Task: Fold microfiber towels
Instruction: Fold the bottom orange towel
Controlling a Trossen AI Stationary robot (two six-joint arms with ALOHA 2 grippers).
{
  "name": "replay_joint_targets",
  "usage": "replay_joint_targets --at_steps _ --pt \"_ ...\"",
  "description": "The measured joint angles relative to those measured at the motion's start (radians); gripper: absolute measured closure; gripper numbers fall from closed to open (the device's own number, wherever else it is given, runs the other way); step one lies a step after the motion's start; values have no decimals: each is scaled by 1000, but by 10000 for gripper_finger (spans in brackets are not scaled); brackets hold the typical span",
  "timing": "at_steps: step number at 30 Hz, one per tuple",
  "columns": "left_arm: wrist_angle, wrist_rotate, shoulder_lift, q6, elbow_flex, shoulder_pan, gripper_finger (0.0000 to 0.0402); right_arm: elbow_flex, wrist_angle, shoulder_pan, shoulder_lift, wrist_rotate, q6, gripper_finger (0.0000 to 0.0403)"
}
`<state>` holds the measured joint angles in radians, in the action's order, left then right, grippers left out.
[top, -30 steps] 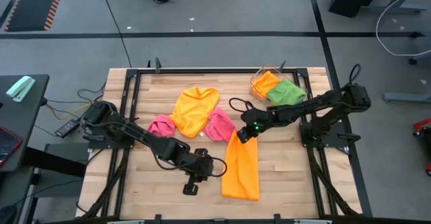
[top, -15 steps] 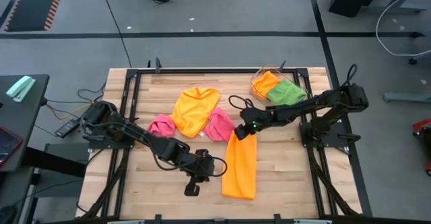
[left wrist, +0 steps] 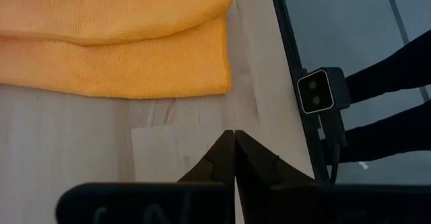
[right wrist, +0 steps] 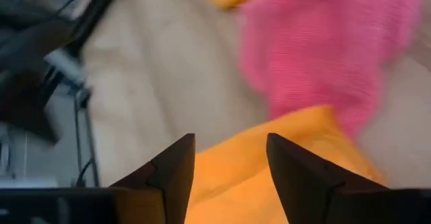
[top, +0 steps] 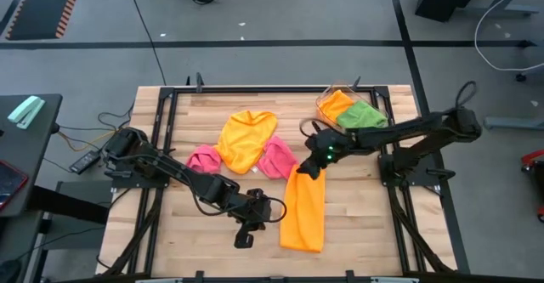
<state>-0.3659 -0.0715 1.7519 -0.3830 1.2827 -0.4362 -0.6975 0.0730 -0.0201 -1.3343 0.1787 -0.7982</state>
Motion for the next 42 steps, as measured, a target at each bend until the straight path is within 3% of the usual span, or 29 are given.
replay_joint_targets --at_steps 6,12,16,23,30,38,42 --pt "3 27 0 2 0 9 374 0 34 215 45 -62 157 220" --pt "1 27 0 8 0 39 368 -16 -2 491 -53 -163 216 221" --pt "1 27 0 8 0 67 376 -108 36 609 -157 -210 220 221" --pt "1 27 0 -5 0 99 385 -364 212 674 -376 -233 303 221" --pt "1 26 0 -19 0 98 378 -613 383 713 -536 -250 564 221" --pt "2 26 1 -26 0 99 389 -667 494 745 -652 -342 746 221" --pt "2 26 1 -50 0 96 389 -667 533 754 -663 -471 812 223"
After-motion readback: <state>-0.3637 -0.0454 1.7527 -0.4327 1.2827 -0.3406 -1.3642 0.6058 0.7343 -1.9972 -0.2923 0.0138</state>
